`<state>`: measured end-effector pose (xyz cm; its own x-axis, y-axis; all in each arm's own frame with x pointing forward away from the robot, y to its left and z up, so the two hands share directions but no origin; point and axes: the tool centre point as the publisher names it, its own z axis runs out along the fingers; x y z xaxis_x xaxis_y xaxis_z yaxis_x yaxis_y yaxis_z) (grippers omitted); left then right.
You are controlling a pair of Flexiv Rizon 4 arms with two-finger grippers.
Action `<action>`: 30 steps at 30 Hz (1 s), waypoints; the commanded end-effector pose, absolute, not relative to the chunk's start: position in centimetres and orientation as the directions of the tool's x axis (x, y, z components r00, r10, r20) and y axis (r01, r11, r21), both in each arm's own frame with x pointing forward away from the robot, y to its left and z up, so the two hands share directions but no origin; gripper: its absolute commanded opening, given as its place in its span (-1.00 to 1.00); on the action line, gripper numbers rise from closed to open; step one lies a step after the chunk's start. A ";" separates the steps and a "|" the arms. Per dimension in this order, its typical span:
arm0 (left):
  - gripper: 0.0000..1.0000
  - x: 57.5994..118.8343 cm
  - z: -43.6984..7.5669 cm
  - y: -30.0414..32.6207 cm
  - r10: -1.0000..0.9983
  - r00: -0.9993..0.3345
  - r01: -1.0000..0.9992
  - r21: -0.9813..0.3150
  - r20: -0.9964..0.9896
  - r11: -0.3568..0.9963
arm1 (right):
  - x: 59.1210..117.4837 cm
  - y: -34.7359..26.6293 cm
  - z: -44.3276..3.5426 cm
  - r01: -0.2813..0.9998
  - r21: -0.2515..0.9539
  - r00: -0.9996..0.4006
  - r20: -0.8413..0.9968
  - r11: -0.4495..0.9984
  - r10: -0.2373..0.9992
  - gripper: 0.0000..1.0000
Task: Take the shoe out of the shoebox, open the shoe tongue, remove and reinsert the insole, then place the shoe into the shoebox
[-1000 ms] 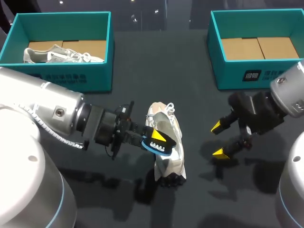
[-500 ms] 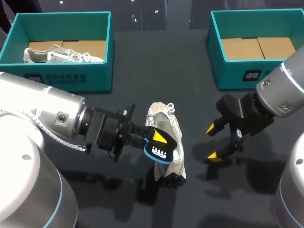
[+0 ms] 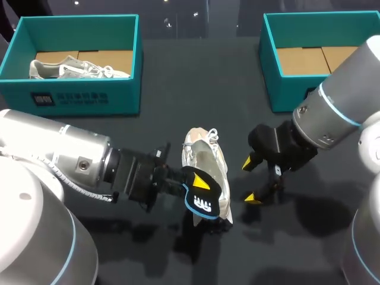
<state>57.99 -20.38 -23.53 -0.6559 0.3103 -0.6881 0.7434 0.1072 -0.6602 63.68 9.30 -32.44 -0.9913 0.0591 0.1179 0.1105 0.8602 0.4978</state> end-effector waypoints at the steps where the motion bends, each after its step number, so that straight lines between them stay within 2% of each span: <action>1: -1.00 58.1 -24.1 -21.0 0.310 -0.658 0.742 -0.662 -0.686 0.110 | 64.0 10.6 -33.3 0.079 0.485 -0.994 0.104 0.871 0.032 1.00; 11: -1.00 58.1 -24.9 -20.3 0.294 -0.673 0.732 -0.669 -0.678 0.133 | 64.1 11.5 -34.4 0.031 0.478 -0.997 0.082 0.878 -0.009 1.00; 30: -1.00 58.1 -25.5 -19.8 0.269 -0.716 0.689 -0.713 -0.644 0.126 | 64.3 11.6 -35.3 0.037 0.458 -0.998 0.065 0.888 0.008 1.00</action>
